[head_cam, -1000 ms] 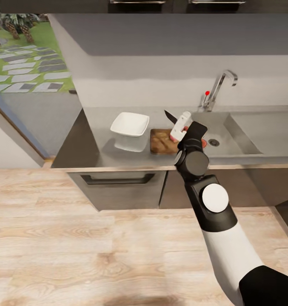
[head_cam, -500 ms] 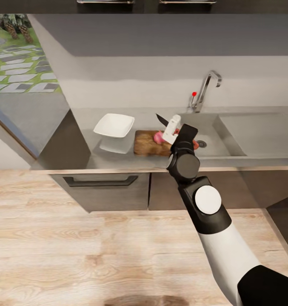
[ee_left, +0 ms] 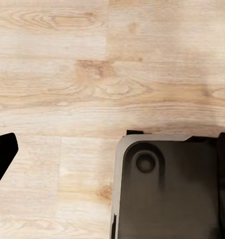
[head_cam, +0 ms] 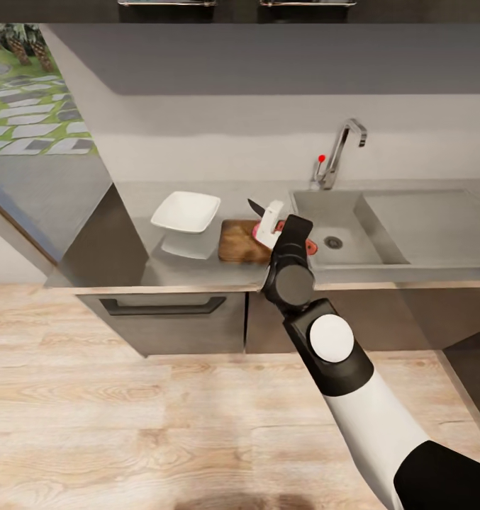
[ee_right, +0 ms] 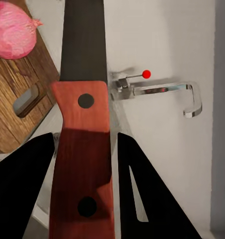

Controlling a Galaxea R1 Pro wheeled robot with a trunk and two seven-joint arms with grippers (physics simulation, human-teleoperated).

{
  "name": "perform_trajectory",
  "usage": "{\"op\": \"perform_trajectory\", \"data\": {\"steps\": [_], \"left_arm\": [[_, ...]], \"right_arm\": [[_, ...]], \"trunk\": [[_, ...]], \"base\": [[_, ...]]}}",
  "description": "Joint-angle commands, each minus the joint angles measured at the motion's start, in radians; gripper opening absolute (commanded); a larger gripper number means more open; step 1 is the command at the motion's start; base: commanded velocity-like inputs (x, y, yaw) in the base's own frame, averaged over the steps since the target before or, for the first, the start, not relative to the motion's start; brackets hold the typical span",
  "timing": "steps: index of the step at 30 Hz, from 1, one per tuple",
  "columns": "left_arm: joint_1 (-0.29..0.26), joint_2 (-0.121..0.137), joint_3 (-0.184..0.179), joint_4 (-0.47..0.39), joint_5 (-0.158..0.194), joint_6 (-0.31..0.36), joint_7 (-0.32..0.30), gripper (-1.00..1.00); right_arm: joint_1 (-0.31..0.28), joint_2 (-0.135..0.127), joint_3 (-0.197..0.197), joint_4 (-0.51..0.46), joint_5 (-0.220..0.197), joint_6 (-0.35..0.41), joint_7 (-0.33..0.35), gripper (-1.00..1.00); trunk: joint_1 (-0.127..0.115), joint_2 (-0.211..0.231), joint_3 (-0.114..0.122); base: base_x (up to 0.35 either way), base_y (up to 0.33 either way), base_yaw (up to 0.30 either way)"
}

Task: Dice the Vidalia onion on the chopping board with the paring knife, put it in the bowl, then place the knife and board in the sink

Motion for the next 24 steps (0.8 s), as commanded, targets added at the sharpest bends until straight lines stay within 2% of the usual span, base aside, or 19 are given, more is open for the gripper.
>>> {"op": "perform_trajectory", "data": {"steps": [1,13,17,22,24], "left_arm": [[0.0,0.002,-0.008,-0.002,0.01,-0.002,0.005,1.0],[0.0,0.002,-0.008,0.0,0.009,-0.002,0.005,1.0],[0.0,0.002,-0.008,0.003,0.01,-0.002,0.005,1.0],[0.0,0.002,-0.008,0.006,0.009,-0.003,0.005,1.0],[0.0,0.002,-0.008,0.006,0.009,-0.003,0.005,1.0]], "right_arm": [[-0.001,0.0,0.002,0.0,0.011,0.003,0.01,-1.0],[0.004,0.002,0.005,0.003,0.009,0.004,0.011,-1.0],[0.009,0.021,0.007,0.003,0.009,0.004,0.011,-1.0],[0.011,0.021,0.052,0.003,0.008,0.012,0.011,-1.0],[0.011,0.021,0.067,0.003,0.008,0.037,0.011,-1.0]], "trunk": [[0.001,-0.002,-0.001],[0.001,-0.002,-0.001],[0.001,-0.002,-0.001],[0.001,-0.002,-0.001],[0.001,-0.002,-0.001]], "base": [[0.268,-0.065,0.0],[0.22,-0.161,0.0],[0.04,-0.056,0.0],[0.003,-0.004,0.0],[0.0,-0.001,0.0]]}}
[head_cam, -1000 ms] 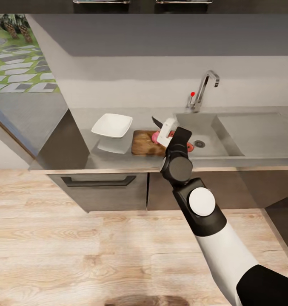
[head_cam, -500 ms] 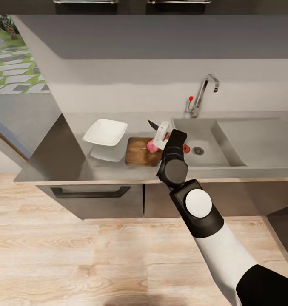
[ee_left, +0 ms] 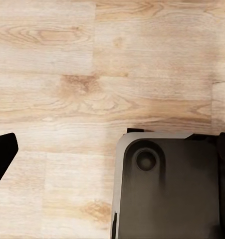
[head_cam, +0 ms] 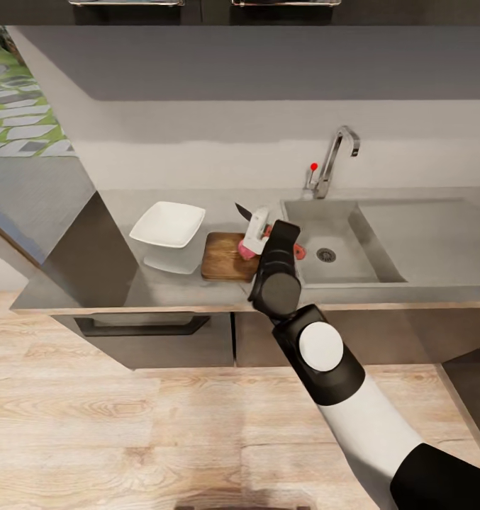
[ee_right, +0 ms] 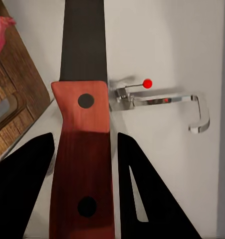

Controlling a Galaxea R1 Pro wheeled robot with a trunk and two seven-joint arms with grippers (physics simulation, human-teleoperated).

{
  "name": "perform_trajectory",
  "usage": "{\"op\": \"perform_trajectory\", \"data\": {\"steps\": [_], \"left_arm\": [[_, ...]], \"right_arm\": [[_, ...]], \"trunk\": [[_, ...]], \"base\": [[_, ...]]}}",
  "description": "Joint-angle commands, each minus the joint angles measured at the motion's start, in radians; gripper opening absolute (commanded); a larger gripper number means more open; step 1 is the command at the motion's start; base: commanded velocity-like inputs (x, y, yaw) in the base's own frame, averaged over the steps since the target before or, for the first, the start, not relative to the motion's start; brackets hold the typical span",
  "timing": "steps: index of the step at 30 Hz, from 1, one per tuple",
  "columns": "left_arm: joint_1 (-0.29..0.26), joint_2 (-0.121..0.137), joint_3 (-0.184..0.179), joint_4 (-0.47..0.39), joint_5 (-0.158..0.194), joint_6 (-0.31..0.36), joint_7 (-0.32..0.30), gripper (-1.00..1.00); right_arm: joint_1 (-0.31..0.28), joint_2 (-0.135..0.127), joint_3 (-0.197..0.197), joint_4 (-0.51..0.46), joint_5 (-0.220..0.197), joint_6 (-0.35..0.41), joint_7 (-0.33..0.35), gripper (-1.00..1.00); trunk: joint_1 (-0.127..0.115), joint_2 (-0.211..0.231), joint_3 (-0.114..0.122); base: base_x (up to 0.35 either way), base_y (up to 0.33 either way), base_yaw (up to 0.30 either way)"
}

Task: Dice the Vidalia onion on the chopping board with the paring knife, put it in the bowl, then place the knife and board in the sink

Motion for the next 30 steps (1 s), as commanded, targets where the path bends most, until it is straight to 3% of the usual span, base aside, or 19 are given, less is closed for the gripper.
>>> {"op": "perform_trajectory", "data": {"steps": [1,8,30], "left_arm": [[0.0,0.002,-0.008,-0.001,0.009,-0.002,0.005,1.0],[0.0,0.002,-0.008,-0.001,0.009,-0.002,0.005,1.0],[0.0,0.002,-0.008,-0.001,0.009,-0.002,0.005,1.0]], "right_arm": [[-0.001,0.0,0.01,-0.001,0.011,0.017,0.01,-1.0],[0.002,0.0,0.039,0.009,0.01,0.045,0.01,-1.0],[0.013,0.0,0.041,0.038,0.006,0.047,0.01,-1.0]], "trunk": [[0.001,-0.002,-0.001],[0.001,-0.002,-0.001],[0.001,-0.002,-0.001]], "base": [[0.0,0.0,0.0],[0.0,0.0,0.0],[0.054,-0.071,0.0]]}}
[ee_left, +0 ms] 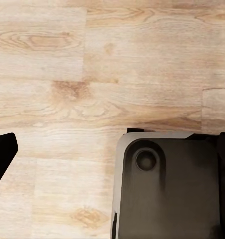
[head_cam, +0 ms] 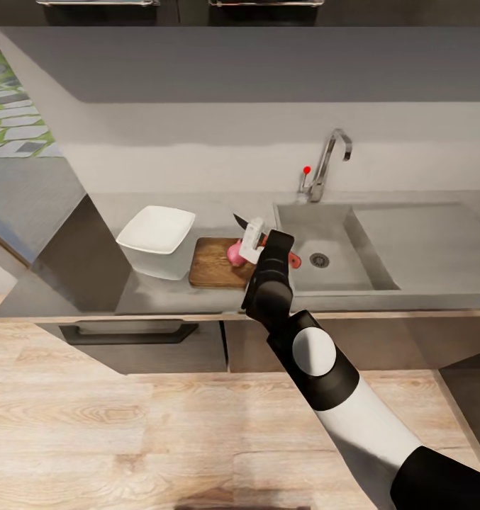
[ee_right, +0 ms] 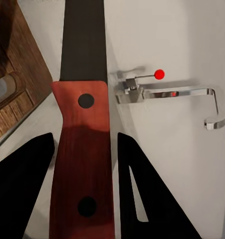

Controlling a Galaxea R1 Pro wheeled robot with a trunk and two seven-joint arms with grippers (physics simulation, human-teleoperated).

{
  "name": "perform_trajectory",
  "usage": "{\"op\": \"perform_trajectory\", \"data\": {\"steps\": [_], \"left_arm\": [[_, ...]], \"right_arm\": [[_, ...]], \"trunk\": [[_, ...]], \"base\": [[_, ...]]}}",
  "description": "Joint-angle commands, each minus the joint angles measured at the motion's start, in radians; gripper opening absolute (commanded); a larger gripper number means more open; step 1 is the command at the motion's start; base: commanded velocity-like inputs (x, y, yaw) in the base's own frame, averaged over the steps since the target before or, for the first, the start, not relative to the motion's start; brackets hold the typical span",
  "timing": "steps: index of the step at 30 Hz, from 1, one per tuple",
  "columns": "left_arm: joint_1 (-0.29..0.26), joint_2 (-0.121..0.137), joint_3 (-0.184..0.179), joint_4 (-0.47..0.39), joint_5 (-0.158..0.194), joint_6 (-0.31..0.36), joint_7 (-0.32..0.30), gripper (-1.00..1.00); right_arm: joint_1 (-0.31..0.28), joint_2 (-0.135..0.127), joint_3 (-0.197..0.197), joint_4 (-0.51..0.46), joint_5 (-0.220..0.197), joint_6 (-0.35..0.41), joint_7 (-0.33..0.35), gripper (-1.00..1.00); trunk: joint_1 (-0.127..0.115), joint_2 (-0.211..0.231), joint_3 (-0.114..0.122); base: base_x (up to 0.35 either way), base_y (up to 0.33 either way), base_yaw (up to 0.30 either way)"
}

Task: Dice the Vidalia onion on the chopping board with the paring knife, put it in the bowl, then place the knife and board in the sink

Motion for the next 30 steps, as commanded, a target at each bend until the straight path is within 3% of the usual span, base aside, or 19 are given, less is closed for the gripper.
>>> {"op": "perform_trajectory", "data": {"steps": [1,6,10,13,17,30], "left_arm": [[0.0,0.002,-0.008,-0.002,0.009,-0.002,0.004,1.0],[0.0,0.002,-0.008,-0.001,0.009,-0.002,0.005,1.0],[0.0,0.002,-0.008,-0.001,0.01,-0.002,0.004,1.0],[0.0,0.002,-0.008,-0.001,0.009,-0.002,0.004,1.0],[0.0,0.002,-0.008,-0.002,0.009,-0.002,0.004,1.0],[0.0,0.002,-0.008,0.005,0.01,-0.002,0.004,1.0]], "right_arm": [[-0.001,0.0,0.002,0.0,0.008,0.003,0.01,-1.0],[-0.001,0.0,0.011,-0.001,-0.022,0.006,0.008,-1.0],[-0.001,0.0,0.094,-0.002,-0.044,0.018,0.006,-1.0],[-0.001,0.0,0.133,0.0,-0.055,0.019,0.007,-1.0],[-0.001,0.0,0.196,0.022,-0.133,0.023,0.004,-1.0],[-0.001,0.0,0.214,0.028,-0.155,0.024,-0.011,-1.0]], "trunk": [[0.001,-0.002,-0.001],[0.001,-0.002,-0.001],[0.001,-0.002,-0.001],[0.001,-0.002,-0.001],[0.001,-0.002,-0.001],[0.001,-0.002,-0.001]], "base": [[0.008,-0.008,0.0],[0.003,-0.003,0.0],[0.0,0.0,0.0],[0.0,0.0,0.0],[0.0,0.0,0.0],[0.0,0.0,0.0]]}}
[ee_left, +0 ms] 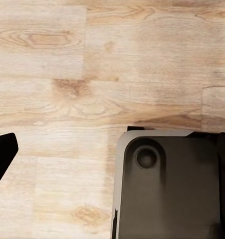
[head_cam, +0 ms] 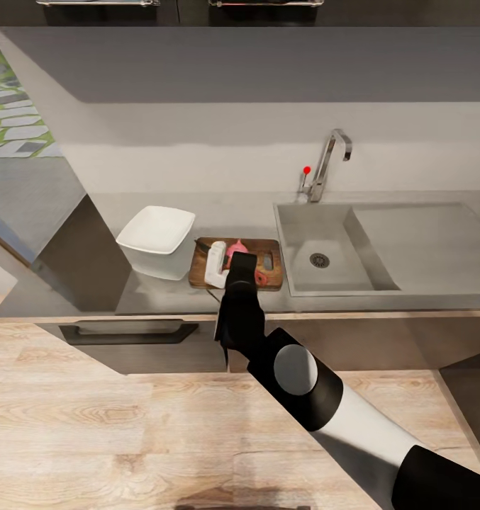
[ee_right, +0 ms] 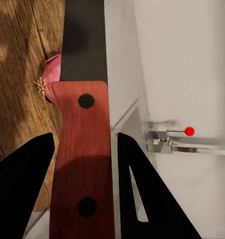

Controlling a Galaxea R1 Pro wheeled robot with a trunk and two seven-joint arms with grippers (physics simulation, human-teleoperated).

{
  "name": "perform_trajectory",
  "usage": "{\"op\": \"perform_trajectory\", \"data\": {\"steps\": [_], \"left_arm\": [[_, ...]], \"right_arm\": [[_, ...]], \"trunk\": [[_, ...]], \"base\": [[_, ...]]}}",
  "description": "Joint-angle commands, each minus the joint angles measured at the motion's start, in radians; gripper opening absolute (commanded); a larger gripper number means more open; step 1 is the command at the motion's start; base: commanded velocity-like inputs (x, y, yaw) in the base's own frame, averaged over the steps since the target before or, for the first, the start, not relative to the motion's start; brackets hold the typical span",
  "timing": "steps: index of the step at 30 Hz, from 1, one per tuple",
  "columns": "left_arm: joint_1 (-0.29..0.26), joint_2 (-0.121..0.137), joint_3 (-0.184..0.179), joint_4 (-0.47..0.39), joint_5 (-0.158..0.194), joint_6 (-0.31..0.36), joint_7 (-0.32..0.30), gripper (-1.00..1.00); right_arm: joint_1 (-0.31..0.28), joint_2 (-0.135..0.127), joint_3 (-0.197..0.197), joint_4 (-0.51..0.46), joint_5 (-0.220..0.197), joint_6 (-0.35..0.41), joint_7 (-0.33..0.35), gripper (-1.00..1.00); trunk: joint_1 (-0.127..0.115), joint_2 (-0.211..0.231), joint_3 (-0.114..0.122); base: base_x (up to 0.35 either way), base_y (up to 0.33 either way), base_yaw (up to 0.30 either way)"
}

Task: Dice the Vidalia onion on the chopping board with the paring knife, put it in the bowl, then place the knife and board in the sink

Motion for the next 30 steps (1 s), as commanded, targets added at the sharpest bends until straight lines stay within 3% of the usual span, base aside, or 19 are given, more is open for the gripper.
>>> {"op": "perform_trajectory", "data": {"steps": [1,7,12,21,30], "left_arm": [[0.0,0.002,-0.008,-0.002,0.01,-0.002,0.005,1.0],[0.0,0.002,-0.008,-0.001,0.01,-0.002,0.004,1.0],[0.0,0.001,-0.008,-0.001,0.01,-0.002,0.005,1.0],[0.0,0.0,-0.008,0.005,0.009,-0.002,0.005,1.0],[0.0,0.0,-0.008,0.005,0.009,-0.004,0.005,1.0]], "right_arm": [[-0.001,0.0,0.0,-0.001,0.01,0.003,-0.003,-1.0],[-0.001,0.0,-0.024,-0.013,0.006,0.002,-0.112,-1.0],[-0.001,0.0,-0.133,-0.012,0.004,0.002,-0.125,-1.0],[0.031,0.0,-0.142,0.021,0.005,0.002,-0.126,-1.0],[0.038,0.0,-0.133,0.071,0.004,0.002,-0.126,-1.0]], "trunk": [[0.001,-0.002,-0.001],[0.001,-0.002,-0.001],[0.001,-0.002,-0.001],[0.001,-0.002,-0.001],[0.001,-0.002,-0.001]], "base": [[0.0,0.0,0.0],[0.0,0.0,0.0],[0.0,-0.052,0.0],[0.0,-0.178,0.0],[0.0,-0.021,0.0]]}}
